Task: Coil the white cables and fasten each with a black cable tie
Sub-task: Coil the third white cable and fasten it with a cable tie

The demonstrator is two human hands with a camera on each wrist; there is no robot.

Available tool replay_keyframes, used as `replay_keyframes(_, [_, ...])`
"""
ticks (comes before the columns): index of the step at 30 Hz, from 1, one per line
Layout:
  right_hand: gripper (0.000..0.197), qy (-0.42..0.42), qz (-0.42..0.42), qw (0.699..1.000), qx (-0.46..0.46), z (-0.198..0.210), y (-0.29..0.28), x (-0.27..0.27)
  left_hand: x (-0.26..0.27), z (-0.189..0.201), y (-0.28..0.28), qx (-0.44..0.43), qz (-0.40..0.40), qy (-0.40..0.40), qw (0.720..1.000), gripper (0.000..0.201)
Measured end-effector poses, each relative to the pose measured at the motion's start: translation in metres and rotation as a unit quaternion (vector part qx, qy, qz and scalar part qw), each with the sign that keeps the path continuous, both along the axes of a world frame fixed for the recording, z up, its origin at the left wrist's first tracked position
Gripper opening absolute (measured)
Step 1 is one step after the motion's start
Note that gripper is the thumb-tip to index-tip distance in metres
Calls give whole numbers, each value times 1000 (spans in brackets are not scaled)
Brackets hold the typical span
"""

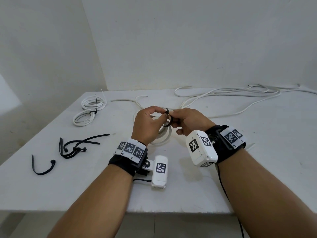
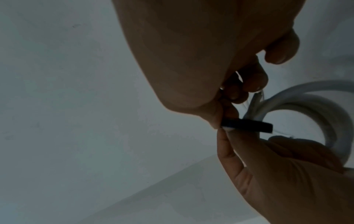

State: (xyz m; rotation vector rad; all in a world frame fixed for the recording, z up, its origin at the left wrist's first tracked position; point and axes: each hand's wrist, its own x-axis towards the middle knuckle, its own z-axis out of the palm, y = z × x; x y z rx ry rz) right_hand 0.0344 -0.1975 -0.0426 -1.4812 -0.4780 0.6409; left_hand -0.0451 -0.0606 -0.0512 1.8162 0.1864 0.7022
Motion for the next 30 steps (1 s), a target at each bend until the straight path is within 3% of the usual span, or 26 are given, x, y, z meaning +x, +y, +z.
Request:
replay_keyframes(5, [26, -136, -17, 987, -89, 6, -2, -6, 0, 0, 7, -10, 19, -7, 1000, 4])
replay_keyframes(9, [22, -176, 18, 977, -116, 10, -5, -5, -1, 1, 8, -8, 22, 5, 1000, 4])
replay_keyframes(14, [26, -118, -4, 993, -26, 6, -3, 0, -4, 3, 2, -26, -24, 3, 999, 6])
replay_keyframes(18, [23, -100, -58, 993, -21, 5, 1, -2, -6, 5, 3, -69, -36, 15, 997, 7])
replay_keyframes(23, [24, -107, -56, 992, 27, 5, -1, -2, -5, 3, -2, -78, -56, 39, 995, 10])
replay_keyframes(30, [23, -21, -175, 980, 90, 7, -12, 16, -2, 5, -14, -140, -131, 38, 981, 26])
